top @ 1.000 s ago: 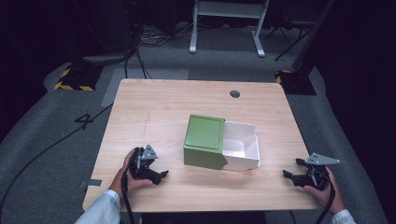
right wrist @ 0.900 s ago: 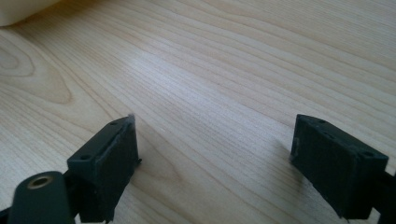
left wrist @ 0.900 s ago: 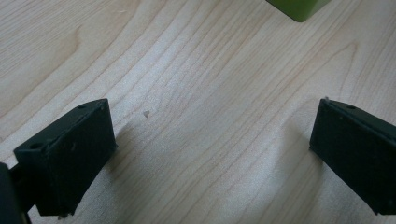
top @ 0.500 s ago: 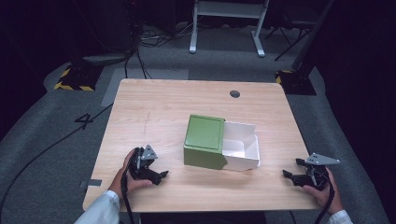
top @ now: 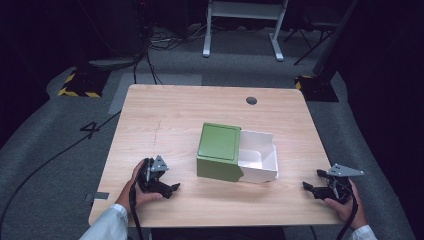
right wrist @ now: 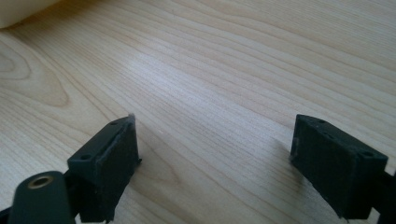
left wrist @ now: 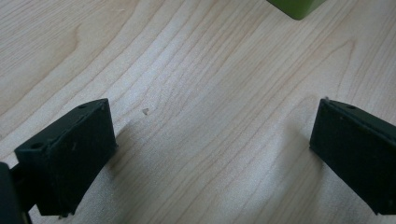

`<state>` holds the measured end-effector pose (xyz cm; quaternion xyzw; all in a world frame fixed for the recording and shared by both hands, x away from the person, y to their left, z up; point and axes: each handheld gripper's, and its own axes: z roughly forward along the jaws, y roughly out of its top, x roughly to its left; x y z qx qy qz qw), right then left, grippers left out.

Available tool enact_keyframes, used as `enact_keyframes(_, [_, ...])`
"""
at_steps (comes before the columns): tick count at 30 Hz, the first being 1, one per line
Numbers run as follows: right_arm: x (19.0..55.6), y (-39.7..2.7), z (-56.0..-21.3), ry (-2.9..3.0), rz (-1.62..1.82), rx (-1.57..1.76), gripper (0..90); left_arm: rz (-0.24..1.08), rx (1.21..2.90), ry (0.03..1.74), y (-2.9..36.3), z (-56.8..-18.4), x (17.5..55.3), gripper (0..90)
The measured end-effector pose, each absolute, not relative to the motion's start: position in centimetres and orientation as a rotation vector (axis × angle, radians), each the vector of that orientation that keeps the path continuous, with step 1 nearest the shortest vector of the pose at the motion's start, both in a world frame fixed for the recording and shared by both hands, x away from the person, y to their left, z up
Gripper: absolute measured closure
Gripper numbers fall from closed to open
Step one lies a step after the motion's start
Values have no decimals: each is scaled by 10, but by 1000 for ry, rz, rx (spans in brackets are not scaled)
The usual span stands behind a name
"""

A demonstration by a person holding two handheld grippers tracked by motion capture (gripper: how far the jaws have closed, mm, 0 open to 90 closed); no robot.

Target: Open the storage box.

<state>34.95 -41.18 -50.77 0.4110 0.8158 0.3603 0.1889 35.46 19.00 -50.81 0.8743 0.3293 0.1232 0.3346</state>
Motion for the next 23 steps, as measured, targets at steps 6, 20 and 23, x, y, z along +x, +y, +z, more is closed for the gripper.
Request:
enact_keyframes(6, [349, -412, -508, 2294, 1013, 1156, 152, 322, 2281, 859, 190, -508, 355, 3])
enact_keyframes(20, [349, -412, -508, 2292, 1015, 1155, 154, 316, 2277, 865, 190, -508, 355, 2])
enact_keyframes(23, [349, -412, -508, 2293, 1015, 1155, 154, 316, 2278, 864, 190, -508, 355, 2])
